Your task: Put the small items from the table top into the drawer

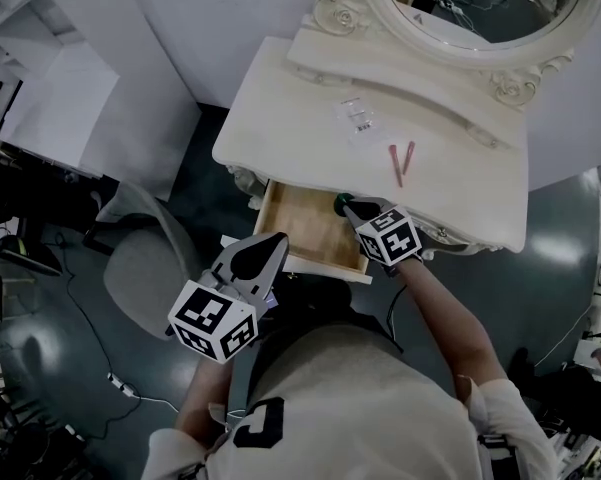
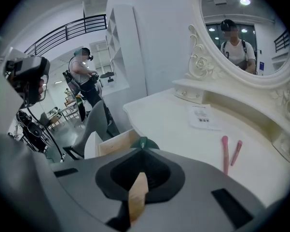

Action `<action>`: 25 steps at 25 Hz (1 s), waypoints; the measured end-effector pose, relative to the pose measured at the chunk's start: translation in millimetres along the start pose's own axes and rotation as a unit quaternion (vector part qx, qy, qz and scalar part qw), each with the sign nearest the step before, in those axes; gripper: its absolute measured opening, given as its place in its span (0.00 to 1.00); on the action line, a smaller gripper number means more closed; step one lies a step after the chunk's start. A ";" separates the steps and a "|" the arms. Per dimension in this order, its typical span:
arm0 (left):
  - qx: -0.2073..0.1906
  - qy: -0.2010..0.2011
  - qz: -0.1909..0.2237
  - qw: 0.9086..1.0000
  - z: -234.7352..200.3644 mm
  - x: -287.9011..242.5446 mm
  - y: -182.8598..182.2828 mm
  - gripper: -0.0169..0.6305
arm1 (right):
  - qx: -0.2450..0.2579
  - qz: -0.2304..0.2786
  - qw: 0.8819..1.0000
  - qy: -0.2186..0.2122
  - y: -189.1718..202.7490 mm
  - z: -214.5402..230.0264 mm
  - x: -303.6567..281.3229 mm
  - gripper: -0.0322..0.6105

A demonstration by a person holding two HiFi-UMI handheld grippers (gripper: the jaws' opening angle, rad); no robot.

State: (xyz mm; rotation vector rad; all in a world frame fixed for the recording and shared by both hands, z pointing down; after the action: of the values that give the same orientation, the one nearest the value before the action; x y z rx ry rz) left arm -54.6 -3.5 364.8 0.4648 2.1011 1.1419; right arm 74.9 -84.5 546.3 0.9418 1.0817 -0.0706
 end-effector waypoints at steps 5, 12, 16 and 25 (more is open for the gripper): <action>0.004 0.003 -0.006 1.000 -3.6 -2.6 2.3 0.11 | 0.003 -0.012 1.000 0.011 8.4 5.7 -9.4 0.10; 0.011 0.003 -0.013 1.000 -13.4 -4.2 5.9 0.11 | 0.005 -0.031 0.999 0.027 20.5 13.7 -25.0 0.10; 0.017 0.005 -0.015 1.000 -17.8 -7.1 7.6 0.11 | 0.027 -0.060 0.997 0.028 31.0 14.2 -35.6 0.10; 0.026 -0.001 -0.018 1.000 -31.3 -10.8 8.8 0.11 | 0.039 -0.098 0.994 0.028 49.0 19.0 -58.6 0.10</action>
State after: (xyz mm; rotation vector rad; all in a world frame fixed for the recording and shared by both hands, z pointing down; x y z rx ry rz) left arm -69.6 -23.5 388.2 0.4509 2.1341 1.0686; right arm 82.1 -89.0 624.5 0.9101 1.2289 -0.2517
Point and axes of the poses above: the fingertips, and each gripper's own axes: x backward along the fingers, z to its right, y out of its underside, the point moved 1 cm from there along x, backward along the fingers, and after that the axes turned 5 degrees about -z, right-handed, at the moved point
